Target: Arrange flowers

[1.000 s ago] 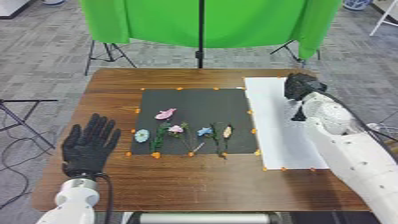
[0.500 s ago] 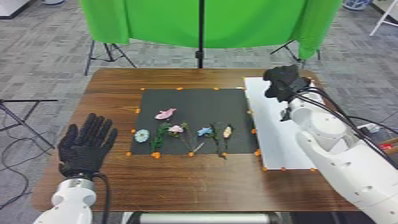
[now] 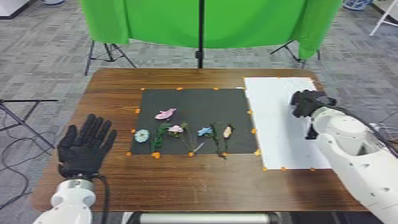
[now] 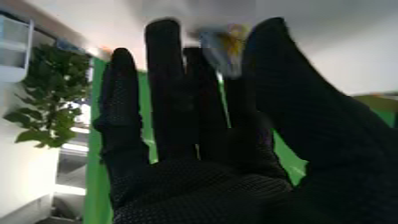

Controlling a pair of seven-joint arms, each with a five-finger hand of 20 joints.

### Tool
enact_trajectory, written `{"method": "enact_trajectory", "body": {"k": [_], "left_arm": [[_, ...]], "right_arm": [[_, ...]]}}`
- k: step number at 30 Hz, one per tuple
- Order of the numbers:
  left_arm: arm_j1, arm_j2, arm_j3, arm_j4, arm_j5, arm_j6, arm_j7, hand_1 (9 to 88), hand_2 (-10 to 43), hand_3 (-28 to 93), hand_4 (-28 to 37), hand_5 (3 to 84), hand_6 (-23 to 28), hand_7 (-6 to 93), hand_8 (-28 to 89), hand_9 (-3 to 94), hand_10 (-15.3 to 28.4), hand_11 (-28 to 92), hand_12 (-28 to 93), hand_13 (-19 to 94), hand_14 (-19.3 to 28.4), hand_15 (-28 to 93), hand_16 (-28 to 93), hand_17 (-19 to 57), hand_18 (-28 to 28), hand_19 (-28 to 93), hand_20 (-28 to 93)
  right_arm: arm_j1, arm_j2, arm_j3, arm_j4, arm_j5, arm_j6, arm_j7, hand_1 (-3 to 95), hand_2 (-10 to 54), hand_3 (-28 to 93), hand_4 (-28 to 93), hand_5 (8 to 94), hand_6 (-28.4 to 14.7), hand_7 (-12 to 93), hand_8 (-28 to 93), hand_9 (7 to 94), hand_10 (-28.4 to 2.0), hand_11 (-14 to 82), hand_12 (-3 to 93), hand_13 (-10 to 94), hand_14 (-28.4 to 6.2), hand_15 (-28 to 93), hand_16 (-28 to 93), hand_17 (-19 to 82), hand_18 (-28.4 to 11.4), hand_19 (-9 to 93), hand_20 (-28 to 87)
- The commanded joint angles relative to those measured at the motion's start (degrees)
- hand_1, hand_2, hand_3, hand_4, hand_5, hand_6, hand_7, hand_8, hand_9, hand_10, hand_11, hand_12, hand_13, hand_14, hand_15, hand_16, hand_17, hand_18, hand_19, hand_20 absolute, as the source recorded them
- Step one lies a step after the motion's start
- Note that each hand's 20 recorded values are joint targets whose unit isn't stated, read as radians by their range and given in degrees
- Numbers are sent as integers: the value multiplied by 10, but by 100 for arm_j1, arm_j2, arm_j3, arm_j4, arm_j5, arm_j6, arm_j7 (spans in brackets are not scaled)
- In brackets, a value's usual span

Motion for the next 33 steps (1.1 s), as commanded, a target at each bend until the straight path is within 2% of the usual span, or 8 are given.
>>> {"method": "enact_trajectory", "body": {"k": [1,4,10,17,21,23,28,33], "left_arm": [[219,-21,-6,-6,108,3,9,281,171,770,-283,487,96,140,-107,423,150,236,85,308,159,412,-96,-79,140,392,126],[242,-28,-19,-27,25,94,41,281,171,771,-283,487,96,141,-106,423,150,236,85,307,160,411,-96,-79,140,392,126],[316,-65,-59,-64,65,50,98,281,171,770,-283,487,96,141,-107,424,150,237,85,307,160,412,-96,-79,140,392,126],[349,-84,-89,-68,50,91,68,280,173,769,-283,488,96,142,-107,424,150,236,85,306,160,412,-96,-80,140,393,126],[320,-2,-72,-55,153,152,40,281,173,768,-283,488,97,141,-107,424,150,236,85,307,160,411,-96,-80,140,393,126],[311,-6,-74,-61,81,139,90,280,173,770,-283,488,97,141,-107,424,150,236,85,306,160,411,-96,-80,140,393,126],[200,-25,-21,-11,100,136,-11,280,173,770,-283,489,97,142,-107,424,150,238,86,305,160,411,-96,-80,141,393,126],[194,3,-48,-6,129,110,-15,281,174,768,-283,489,97,142,-107,424,150,239,86,306,160,412,-96,-80,140,393,126]], "right_arm": [[-147,-42,-128,382,-159,1206,-498,606,-95,623,-283,631,34,278,-139,719,-89,146,241,655,-48,382,341,277,-190,775,322],[-105,-75,-203,352,-73,1477,-485,615,-95,632,-283,719,30,369,-84,838,-82,100,364,695,-48,393,389,290,-190,785,345],[-608,143,-231,-733,377,1788,-246,606,-95,704,-283,734,30,379,-75,859,-82,102,384,706,-48,402,396,296,-193,790,353],[-1148,-19,-52,-1802,83,909,-889,594,-95,708,-283,722,23,372,-73,843,-87,97,386,690,-53,405,395,289,-195,788,353],[-1204,-50,-348,-1909,59,804,-1169,590,-95,710,-283,717,21,367,-77,838,-89,95,380,684,-53,406,390,286,-195,784,352],[-1160,-89,-471,-1850,-231,608,-1472,588,-95,712,-283,716,21,366,-78,834,-89,93,377,682,-55,406,389,284,-195,783,352],[-1236,-135,-604,-1930,-85,730,-1307,582,-95,712,-283,712,20,364,-79,827,-87,86,366,678,-52,401,384,283,-196,778,350],[-1346,-82,-570,-2105,-56,914,-1028,541,-95,718,-283,692,13,337,-83,796,-95,110,334,665,-61,421,361,279,-200,779,347]]}}
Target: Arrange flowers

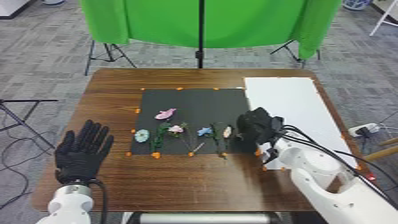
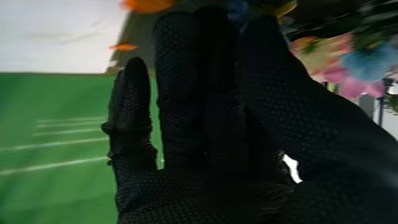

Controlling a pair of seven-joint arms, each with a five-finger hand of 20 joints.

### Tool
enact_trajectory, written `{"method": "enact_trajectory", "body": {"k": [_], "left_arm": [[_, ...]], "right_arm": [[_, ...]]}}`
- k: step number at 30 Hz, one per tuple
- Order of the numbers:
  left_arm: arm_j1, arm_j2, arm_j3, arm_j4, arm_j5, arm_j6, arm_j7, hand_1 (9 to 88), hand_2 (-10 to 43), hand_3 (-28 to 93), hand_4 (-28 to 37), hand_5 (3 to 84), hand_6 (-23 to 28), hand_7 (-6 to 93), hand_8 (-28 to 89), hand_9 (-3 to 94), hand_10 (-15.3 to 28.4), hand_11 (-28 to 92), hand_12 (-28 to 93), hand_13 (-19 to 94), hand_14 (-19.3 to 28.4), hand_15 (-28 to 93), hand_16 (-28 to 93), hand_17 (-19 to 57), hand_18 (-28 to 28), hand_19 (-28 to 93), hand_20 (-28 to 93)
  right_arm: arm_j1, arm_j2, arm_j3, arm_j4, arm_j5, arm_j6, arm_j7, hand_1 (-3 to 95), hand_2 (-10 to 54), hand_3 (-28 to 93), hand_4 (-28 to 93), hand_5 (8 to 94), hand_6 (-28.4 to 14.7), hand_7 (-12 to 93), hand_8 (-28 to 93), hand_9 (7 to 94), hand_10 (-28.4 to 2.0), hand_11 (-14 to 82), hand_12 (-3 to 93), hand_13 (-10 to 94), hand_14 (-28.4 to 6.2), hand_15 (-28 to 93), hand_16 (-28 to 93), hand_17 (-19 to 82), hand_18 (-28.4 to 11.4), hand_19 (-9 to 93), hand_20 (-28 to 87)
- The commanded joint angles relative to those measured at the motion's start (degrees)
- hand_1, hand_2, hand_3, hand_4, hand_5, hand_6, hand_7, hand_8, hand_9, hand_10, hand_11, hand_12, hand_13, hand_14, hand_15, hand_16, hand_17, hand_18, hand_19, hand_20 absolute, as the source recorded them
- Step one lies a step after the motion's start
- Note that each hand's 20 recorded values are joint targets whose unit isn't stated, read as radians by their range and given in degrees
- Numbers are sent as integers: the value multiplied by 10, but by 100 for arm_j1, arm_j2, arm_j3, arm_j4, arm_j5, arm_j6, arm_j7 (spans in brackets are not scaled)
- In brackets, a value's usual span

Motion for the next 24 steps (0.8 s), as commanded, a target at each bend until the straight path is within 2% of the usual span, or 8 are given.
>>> {"method": "enact_trajectory", "body": {"k": [1,3,5,15,19,24], "left_arm": [[-2,30,5,42,44,16,-62,281,174,768,-283,489,97,142,-107,424,150,239,86,306,160,412,-96,-80,141,393,126],[-11,41,3,48,21,1,-38,280,173,770,-283,489,97,142,-107,424,150,239,86,307,160,413,-96,-80,140,393,125],[-32,55,18,50,-16,34,-4,278,170,773,-283,489,98,142,-106,424,151,238,85,307,160,413,-96,-80,140,392,125],[-177,108,53,99,-25,-71,-12,270,164,778,-283,489,98,142,-106,424,151,239,86,306,160,411,-96,-80,140,391,126],[-140,111,10,82,-30,-7,-45,270,164,777,-283,489,97,143,-106,425,151,240,87,307,161,412,-95,-80,140,390,126],[-143,99,-38,82,-57,32,-17,271,165,776,-283,491,98,143,-107,425,151,239,86,308,160,411,-95,-80,140,390,126]], "right_arm": [[-247,25,89,-269,-7,248,401,515,-95,743,-283,687,14,309,-79,771,-101,151,292,656,-66,435,338,276,-201,778,345],[-307,64,135,-346,112,254,504,479,-95,783,-283,680,19,265,-120,733,-111,208,215,644,-73,445,305,271,-203,774,341],[-361,84,177,-379,84,345,515,445,-95,828,-283,672,14,237,-162,715,-120,221,177,629,-88,464,238,267,-204,770,340],[-482,183,319,-720,398,494,660,366,-95,814,-283,639,-11,171,-143,686,-130,192,162,604,-103,447,196,257,-211,761,334],[-505,116,361,-767,612,593,875,342,-95,799,-283,621,-16,162,-135,667,-133,184,160,595,-109,446,192,256,-214,761,333],[-479,32,318,-737,676,548,977,343,-95,772,-283,612,-20,157,-131,661,-138,182,160,593,-113,451,186,255,-215,761,331]]}}
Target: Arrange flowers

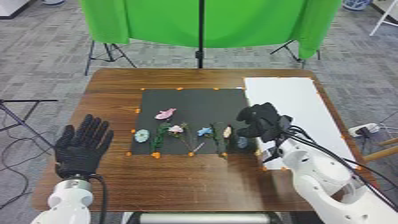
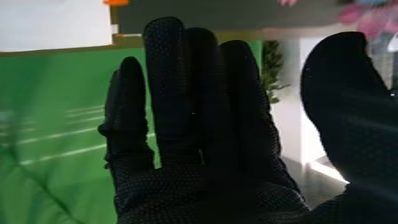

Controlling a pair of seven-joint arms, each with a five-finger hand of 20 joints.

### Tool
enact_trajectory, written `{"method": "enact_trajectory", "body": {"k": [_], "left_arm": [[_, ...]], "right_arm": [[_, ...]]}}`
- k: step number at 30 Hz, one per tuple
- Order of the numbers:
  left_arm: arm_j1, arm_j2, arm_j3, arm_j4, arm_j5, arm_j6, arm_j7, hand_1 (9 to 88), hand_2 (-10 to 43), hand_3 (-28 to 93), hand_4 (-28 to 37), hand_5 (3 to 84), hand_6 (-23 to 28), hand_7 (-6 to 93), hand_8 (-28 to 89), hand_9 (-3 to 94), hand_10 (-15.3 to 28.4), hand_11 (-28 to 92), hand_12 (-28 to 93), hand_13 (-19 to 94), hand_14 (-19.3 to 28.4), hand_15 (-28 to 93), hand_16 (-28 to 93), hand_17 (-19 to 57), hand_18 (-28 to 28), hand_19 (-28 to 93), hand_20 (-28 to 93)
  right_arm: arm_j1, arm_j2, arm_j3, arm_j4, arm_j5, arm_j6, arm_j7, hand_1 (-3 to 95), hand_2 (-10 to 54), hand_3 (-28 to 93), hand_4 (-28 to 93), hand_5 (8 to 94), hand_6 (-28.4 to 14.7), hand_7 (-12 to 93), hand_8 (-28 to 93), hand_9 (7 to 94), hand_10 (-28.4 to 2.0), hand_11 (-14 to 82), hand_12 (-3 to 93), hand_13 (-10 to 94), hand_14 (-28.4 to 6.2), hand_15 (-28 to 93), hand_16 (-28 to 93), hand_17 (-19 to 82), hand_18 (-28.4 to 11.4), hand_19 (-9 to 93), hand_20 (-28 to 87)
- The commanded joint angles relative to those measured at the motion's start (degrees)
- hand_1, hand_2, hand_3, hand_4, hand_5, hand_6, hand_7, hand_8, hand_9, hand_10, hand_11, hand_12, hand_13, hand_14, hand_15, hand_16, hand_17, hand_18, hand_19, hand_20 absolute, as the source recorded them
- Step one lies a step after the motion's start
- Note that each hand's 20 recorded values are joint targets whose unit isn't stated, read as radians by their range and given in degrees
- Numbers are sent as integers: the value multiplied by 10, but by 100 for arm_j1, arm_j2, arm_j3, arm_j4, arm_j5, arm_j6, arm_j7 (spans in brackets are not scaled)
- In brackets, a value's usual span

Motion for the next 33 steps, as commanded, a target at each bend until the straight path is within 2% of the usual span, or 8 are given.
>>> {"method": "enact_trajectory", "body": {"k": [1,8,13,15,17,22,28,33], "left_arm": [[38,-6,-50,36,-46,20,-12,272,166,776,-283,491,98,142,-107,425,151,239,86,308,160,411,-95,-80,140,389,126],[68,3,-170,42,77,-157,30,272,167,776,-283,488,97,139,-107,424,151,234,83,309,159,406,-97,-80,141,390,126],[123,25,-490,103,459,-412,-13,265,168,763,-283,478,95,117,-104,417,152,203,71,308,151,360,-99,-76,138,375,120],[169,-67,-751,186,523,-640,-256,258,168,759,-283,466,92,110,-102,409,150,193,68,301,147,344,-99,-76,137,371,117],[192,-71,-875,214,512,-620,-175,250,163,757,-283,456,92,100,-97,397,151,184,70,290,147,329,-93,-78,136,369,117],[220,-117,-1090,347,703,-1137,-265,236,157,747,-283,435,88,79,-91,378,151,156,64,270,141,272,-88,-77,131,346,106],[78,-71,-1034,387,598,-1208,-34,221,142,752,-283,413,82,67,-86,360,141,137,63,261,130,226,-81,-71,128,321,98],[194,-133,-1096,307,563,-1055,91,222,142,749,-283,427,79,71,-86,375,132,141,65,269,125,215,-75,-66,127,312,97]], "right_arm": [[-1,-75,8,-31,103,65,267,344,-95,768,-283,612,-21,157,-131,660,-141,182,159,593,-113,452,186,255,-215,761,331],[-219,-421,747,-89,1517,511,251,225,-28,798,-283,550,-39,146,-123,576,-170,141,141,517,-146,367,144,236,-205,681,271],[-447,-1134,1788,-134,3848,-97,81,183,16,811,-283,430,-38,118,-120,434,-151,74,108,388,-161,226,132,169,-197,557,207],[-514,-1404,2066,-138,4981,-214,26,145,44,796,-283,341,-29,85,-109,373,-146,56,90,328,-167,135,163,132,-196,485,193],[-576,-1667,2270,-152,5849,-370,-38,114,60,789,-283,294,-21,66,-105,331,-149,36,81,274,-162,74,173,113,-185,416,175],[-931,-2019,2565,-363,6777,-532,-274,69,69,791,-283,279,-19,57,-103,301,-145,21,73,227,-145,28,170,94,-165,330,150],[-1122,-2085,2683,-506,7141,-465,-465,52,66,801,-283,290,-25,51,-102,303,-148,17,66,212,-111,-5,130,121,-77,133,87],[-1366,-2157,2892,-681,7095,-496,-484,58,63,810,-283,295,-22,56,-104,304,-150,20,61,210,-103,-7,109,122,-61,96,70]]}}
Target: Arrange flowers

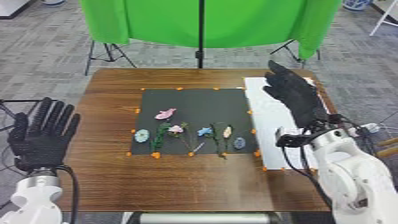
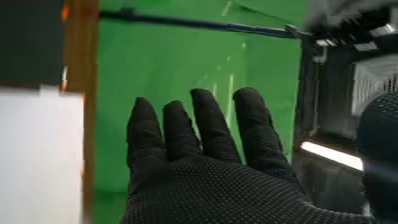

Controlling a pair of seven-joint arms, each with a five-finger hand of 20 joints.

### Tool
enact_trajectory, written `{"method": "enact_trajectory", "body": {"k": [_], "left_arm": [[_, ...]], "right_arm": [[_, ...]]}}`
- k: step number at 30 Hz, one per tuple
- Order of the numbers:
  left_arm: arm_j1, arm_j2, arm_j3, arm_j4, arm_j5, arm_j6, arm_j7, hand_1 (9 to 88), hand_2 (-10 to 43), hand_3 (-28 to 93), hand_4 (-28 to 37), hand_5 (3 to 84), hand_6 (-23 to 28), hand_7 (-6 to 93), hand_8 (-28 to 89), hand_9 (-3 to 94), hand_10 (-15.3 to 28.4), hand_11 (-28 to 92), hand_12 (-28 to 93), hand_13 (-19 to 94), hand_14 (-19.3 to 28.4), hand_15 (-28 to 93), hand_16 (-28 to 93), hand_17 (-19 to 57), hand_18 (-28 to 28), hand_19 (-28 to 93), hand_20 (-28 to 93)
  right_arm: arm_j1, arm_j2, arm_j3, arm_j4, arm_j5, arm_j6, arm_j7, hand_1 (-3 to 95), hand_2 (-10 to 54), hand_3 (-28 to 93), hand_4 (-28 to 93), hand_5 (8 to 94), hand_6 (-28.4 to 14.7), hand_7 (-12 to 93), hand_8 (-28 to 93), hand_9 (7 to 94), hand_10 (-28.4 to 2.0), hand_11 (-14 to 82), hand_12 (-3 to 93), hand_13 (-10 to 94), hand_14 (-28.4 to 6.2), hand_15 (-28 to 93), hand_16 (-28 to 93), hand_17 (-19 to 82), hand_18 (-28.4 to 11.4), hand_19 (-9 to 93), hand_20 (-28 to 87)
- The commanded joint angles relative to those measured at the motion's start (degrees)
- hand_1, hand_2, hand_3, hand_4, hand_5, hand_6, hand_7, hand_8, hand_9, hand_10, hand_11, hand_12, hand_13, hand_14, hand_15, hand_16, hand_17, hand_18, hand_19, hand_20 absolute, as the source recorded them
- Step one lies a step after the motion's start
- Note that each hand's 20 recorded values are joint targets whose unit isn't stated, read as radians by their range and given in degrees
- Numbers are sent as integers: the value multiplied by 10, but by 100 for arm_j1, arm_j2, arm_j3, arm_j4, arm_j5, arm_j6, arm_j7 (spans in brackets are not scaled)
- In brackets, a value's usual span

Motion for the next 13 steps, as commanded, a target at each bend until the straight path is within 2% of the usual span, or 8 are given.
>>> {"method": "enact_trajectory", "body": {"k": [1,4,7,11,13], "left_arm": [[124,-85,-51,-39,-30,147,133,223,144,749,-283,430,78,71,-86,379,131,142,65,272,124,215,-74,-66,127,311,97],[186,-84,-61,-72,-21,130,152,223,147,750,-283,434,78,73,-88,384,130,142,64,276,123,213,-71,-65,127,309,98],[211,4,-3,-108,18,74,204,223,147,753,-283,436,77,75,-89,385,129,142,64,278,124,214,-69,-64,127,308,100],[281,-74,120,-130,-67,58,223,225,147,755,-283,438,77,79,-90,389,129,143,64,281,123,213,-68,-64,127,307,103],[240,-59,174,-101,-119,33,279,221,151,749,-283,439,77,79,-91,390,129,144,64,283,123,212,-67,-64,127,307,103]], "right_arm": [[-427,-126,309,-309,209,134,-118,59,63,811,-283,296,-22,57,-104,304,-149,20,60,210,-103,-6,105,122,-61,95,69],[-529,-186,426,-385,292,241,-134,61,63,813,-283,307,-21,62,-105,307,-148,25,60,214,-100,-1,100,121,-65,98,71],[-531,-181,502,-409,249,181,-205,63,64,814,-283,314,-20,63,-106,313,-146,27,59,217,-99,6,94,120,-70,104,72],[-624,-224,580,-475,281,143,-151,65,63,817,-283,305,-18,62,-108,313,-147,26,58,218,-95,12,87,119,-71,107,72],[-641,-243,619,-486,230,130,-210,66,63,816,-283,295,-17,62,-108,310,-146,27,58,217,-95,14,82,119,-72,108,72]]}}
